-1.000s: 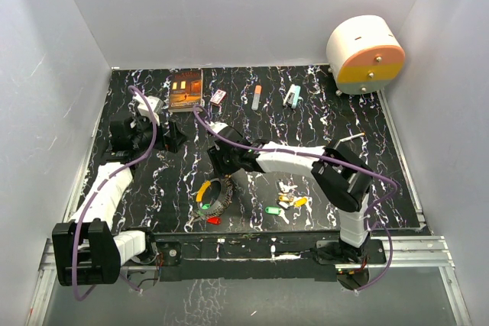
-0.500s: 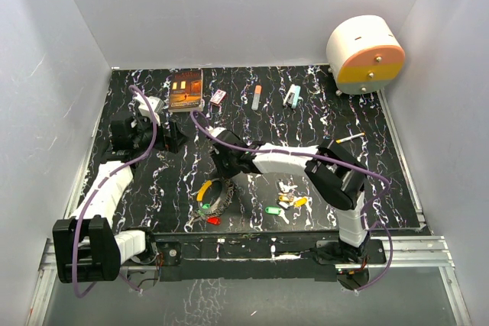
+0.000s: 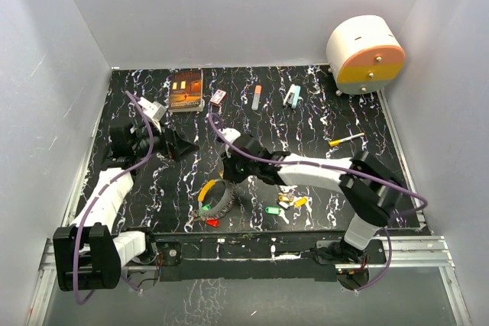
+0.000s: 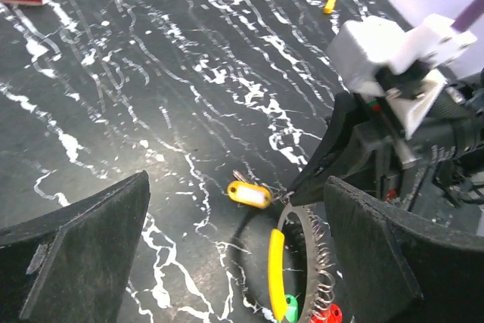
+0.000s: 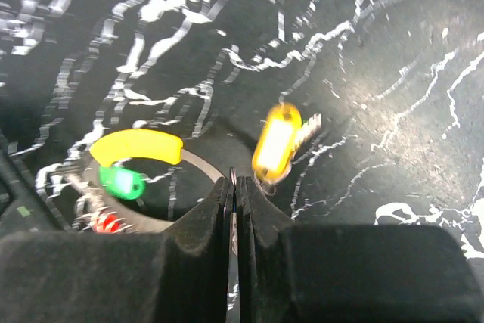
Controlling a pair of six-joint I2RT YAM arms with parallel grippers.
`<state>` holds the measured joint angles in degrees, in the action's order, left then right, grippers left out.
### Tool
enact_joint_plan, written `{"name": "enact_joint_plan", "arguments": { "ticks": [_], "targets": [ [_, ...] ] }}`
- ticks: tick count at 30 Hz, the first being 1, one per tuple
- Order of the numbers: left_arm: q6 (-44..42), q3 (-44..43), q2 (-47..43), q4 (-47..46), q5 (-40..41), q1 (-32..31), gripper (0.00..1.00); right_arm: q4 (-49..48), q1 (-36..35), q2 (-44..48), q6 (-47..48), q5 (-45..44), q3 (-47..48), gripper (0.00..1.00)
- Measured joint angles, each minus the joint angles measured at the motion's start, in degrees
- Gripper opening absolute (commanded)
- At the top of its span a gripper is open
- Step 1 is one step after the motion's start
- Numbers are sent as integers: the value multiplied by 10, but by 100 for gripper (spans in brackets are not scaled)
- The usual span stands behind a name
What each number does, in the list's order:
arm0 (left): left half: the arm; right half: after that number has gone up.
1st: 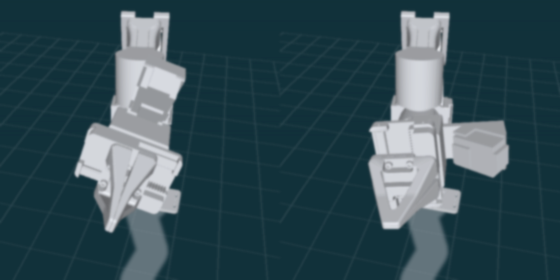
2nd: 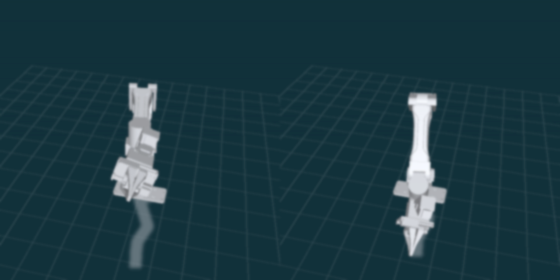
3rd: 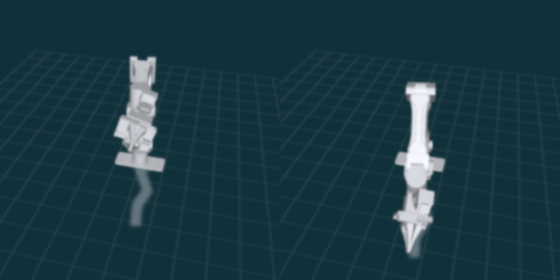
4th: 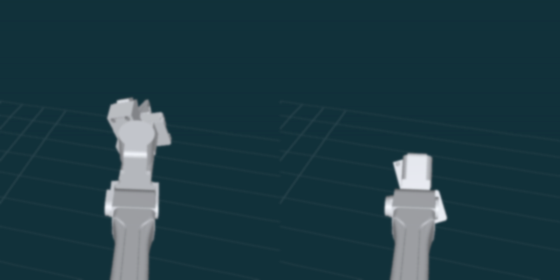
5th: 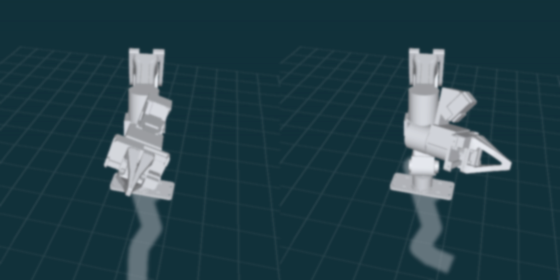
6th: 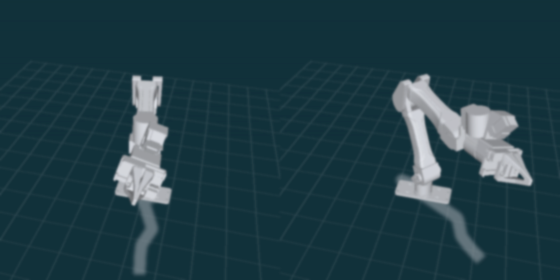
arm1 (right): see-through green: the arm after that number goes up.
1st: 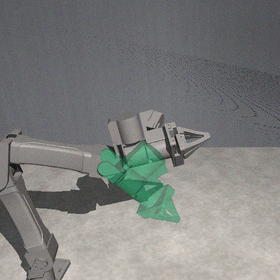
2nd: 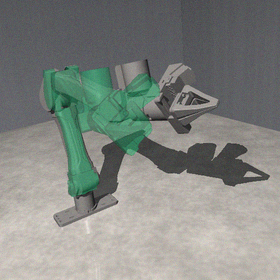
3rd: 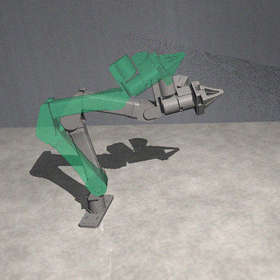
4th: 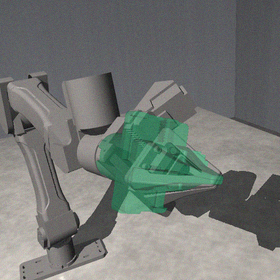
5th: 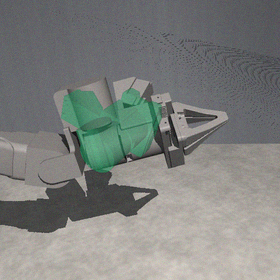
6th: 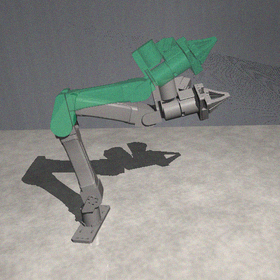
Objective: Put the keys on the keyring
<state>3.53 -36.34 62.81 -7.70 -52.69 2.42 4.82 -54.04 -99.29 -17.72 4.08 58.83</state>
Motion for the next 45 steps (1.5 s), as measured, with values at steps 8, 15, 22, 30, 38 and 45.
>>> {"name": "enact_joint_plan", "arguments": {
  "ticks": [8,15,22,30,38,45],
  "targets": [
    [49,27,-1,-72,-100,0,87,-134,0,116,11,88,-95,8],
    [126,56,-8,-167,-188,-4,82,-194,-1,140,12,144,-127,8],
    [158,64,-18,-220,-245,-19,70,-219,-2,169,13,144,-137,8],
    [-38,9,-15,6,-251,-57,68,-217,-5,175,5,120,-135,8],
    [-118,4,-15,97,-252,-67,66,-217,-21,175,-3,105,-123,8],
    [-141,4,-13,116,-252,-77,62,-217,-29,181,-7,93,-120,8]
  ]
}}
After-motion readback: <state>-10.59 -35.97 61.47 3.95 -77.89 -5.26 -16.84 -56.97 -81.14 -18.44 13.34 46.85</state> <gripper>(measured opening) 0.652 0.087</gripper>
